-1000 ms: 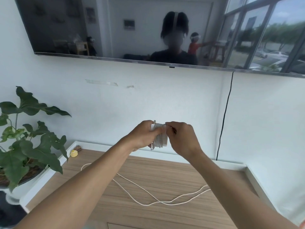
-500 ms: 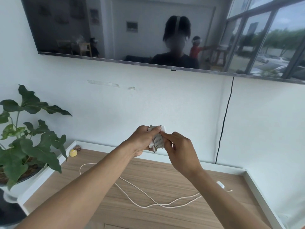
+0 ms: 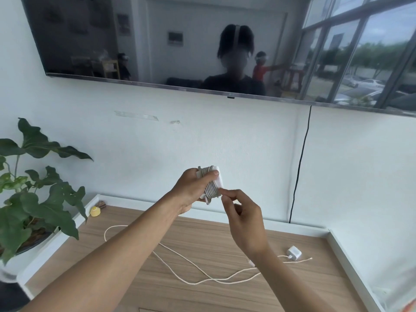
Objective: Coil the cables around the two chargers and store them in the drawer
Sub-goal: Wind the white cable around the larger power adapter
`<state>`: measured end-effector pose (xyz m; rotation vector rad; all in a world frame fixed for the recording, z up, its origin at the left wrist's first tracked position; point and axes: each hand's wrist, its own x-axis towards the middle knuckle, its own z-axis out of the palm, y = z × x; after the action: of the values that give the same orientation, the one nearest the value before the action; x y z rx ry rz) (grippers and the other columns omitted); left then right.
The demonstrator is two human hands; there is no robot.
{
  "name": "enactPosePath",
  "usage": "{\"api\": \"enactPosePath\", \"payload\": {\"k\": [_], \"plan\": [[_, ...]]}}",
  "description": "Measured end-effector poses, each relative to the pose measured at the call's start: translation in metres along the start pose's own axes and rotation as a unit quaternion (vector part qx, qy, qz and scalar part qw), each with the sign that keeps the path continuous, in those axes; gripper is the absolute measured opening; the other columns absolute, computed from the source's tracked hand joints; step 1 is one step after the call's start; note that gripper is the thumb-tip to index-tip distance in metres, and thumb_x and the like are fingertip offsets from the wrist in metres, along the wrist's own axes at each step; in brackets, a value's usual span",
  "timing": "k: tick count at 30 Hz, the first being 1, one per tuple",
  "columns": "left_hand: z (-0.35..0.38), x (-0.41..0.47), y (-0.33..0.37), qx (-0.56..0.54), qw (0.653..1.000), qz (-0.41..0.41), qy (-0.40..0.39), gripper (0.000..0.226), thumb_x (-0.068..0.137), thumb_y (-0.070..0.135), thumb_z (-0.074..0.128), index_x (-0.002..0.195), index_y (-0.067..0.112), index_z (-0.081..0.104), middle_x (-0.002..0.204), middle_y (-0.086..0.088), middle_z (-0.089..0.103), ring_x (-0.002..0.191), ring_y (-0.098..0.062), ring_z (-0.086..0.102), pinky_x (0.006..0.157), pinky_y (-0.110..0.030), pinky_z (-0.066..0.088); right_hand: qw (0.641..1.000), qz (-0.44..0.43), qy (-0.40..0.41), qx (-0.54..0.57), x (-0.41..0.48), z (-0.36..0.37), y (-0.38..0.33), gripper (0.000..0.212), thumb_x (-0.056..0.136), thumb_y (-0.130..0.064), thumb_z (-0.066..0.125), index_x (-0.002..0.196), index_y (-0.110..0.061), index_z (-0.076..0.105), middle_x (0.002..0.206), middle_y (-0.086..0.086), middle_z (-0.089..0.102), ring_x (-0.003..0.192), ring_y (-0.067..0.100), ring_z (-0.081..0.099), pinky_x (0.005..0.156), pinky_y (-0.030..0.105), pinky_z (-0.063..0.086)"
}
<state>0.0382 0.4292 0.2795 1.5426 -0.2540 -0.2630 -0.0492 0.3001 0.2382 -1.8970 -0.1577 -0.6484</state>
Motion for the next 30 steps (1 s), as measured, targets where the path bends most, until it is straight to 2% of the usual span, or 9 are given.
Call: {"api": "enactPosePath", "payload": {"k": [3, 6, 9, 11, 15, 19, 23, 26, 30], "plan": [[-0.003, -0.003, 0.006, -0.037, 0.999, 0.015, -0.016, 0.018, 0.093, 0.022, 0.061, 0.081, 0.009, 0.059, 0.069, -0.011, 0.058, 0.057, -0.021, 0.057, 0.045, -0.026, 0.045, 0.990, 0.095, 0.009, 0.102, -0.008, 0.001, 0.010, 0.011, 0.095, -0.019, 0.057, 0.090, -0.014, 0.065, 0.052, -0.016, 0.047, 0.050, 0.011, 0.027, 0.047, 0.021, 0.026], [-0.003, -0.007, 0.009, -0.021, 0.996, 0.030, -0.077, 0.014, 0.094, 0.021, 0.059, 0.085, 0.010, 0.059, 0.073, -0.008, 0.059, 0.065, -0.022, 0.060, 0.050, -0.026, 0.047, 0.986, 0.131, -0.017, 0.105, 0.002, -0.004, 0.017, 0.013, 0.093, -0.021, 0.060, 0.082, -0.016, 0.065, 0.050, -0.014, 0.042, 0.047, 0.010, 0.026, 0.044, 0.021, 0.024], [-0.002, -0.013, 0.011, -0.051, 0.991, 0.037, -0.117, 0.013, 0.096, 0.019, 0.056, 0.092, 0.007, 0.058, 0.075, -0.008, 0.061, 0.064, -0.020, 0.062, 0.049, -0.025, 0.046, 0.986, 0.131, -0.090, 0.057, 0.015, -0.013, 0.016, 0.021, 0.092, -0.022, 0.062, 0.072, -0.024, 0.068, 0.055, -0.005, 0.043, 0.046, 0.012, 0.026, 0.043, 0.020, 0.024], [-0.003, -0.015, 0.013, -0.067, 0.987, 0.039, -0.144, 0.013, 0.096, 0.018, 0.054, 0.096, 0.005, 0.057, 0.076, -0.009, 0.061, 0.064, -0.020, 0.063, 0.049, -0.025, 0.047, 0.984, 0.136, -0.115, 0.012, 0.022, -0.020, 0.015, 0.030, 0.093, -0.018, 0.060, 0.065, -0.026, 0.067, 0.050, -0.011, 0.049, 0.041, 0.007, 0.028, 0.043, 0.017, 0.027], [-0.001, -0.022, 0.014, 0.017, 0.973, 0.048, -0.225, 0.019, 0.094, 0.016, 0.057, 0.105, 0.000, 0.053, 0.082, -0.009, 0.062, 0.070, -0.023, 0.064, 0.051, -0.030, 0.050, 0.977, 0.125, -0.145, -0.098, 0.037, -0.031, 0.010, 0.026, 0.093, -0.009, 0.048, 0.075, -0.007, 0.067, 0.043, -0.018, 0.051, 0.040, 0.003, 0.036, 0.047, 0.018, 0.032], [-0.004, -0.024, 0.016, 0.135, 0.964, 0.065, -0.218, 0.029, 0.093, 0.016, 0.062, 0.111, -0.004, 0.051, 0.079, -0.002, 0.061, 0.069, -0.018, 0.059, 0.055, -0.032, 0.046, 0.970, 0.191, -0.131, -0.072, 0.052, -0.038, -0.002, 0.029, 0.090, -0.007, 0.049, 0.063, -0.011, 0.061, 0.048, -0.012, 0.051, 0.047, 0.013, 0.036, 0.048, 0.025, 0.034], [-0.008, -0.024, 0.017, 0.203, 0.952, 0.061, -0.222, 0.033, 0.092, 0.020, 0.063, 0.114, -0.003, 0.051, 0.085, -0.002, 0.060, 0.077, -0.017, 0.058, 0.067, -0.035, 0.046, 0.956, 0.233, -0.168, -0.066, 0.060, -0.040, -0.016, 0.024, 0.089, -0.014, 0.055, 0.066, -0.007, 0.062, 0.064, 0.010, 0.049, 0.048, 0.017, 0.036, 0.049, 0.028, 0.037], [-0.009, -0.022, 0.014, 0.225, 0.946, 0.061, -0.226, 0.035, 0.090, 0.027, 0.066, 0.112, 0.003, 0.053, 0.089, -0.002, 0.061, 0.081, -0.016, 0.057, 0.074, -0.037, 0.046, 0.945, 0.268, -0.170, -0.076, 0.062, -0.040, -0.019, 0.026, 0.089, -0.019, 0.059, 0.066, -0.009, 0.063, 0.067, 0.011, 0.050, 0.049, 0.017, 0.038, 0.054, 0.031, 0.041], [-0.010, -0.019, 0.009, 0.279, 0.942, 0.072, -0.173, 0.045, 0.078, 0.050, 0.069, 0.108, 0.019, 0.054, 0.095, 0.001, 0.064, 0.083, -0.019, 0.061, 0.077, -0.040, 0.052, 0.940, 0.307, -0.147, 0.000, 0.062, -0.039, -0.028, 0.022, 0.090, -0.015, 0.060, 0.071, -0.006, 0.065, 0.064, 0.006, 0.046, 0.043, 0.012, 0.033, 0.043, 0.022, 0.033]]}}
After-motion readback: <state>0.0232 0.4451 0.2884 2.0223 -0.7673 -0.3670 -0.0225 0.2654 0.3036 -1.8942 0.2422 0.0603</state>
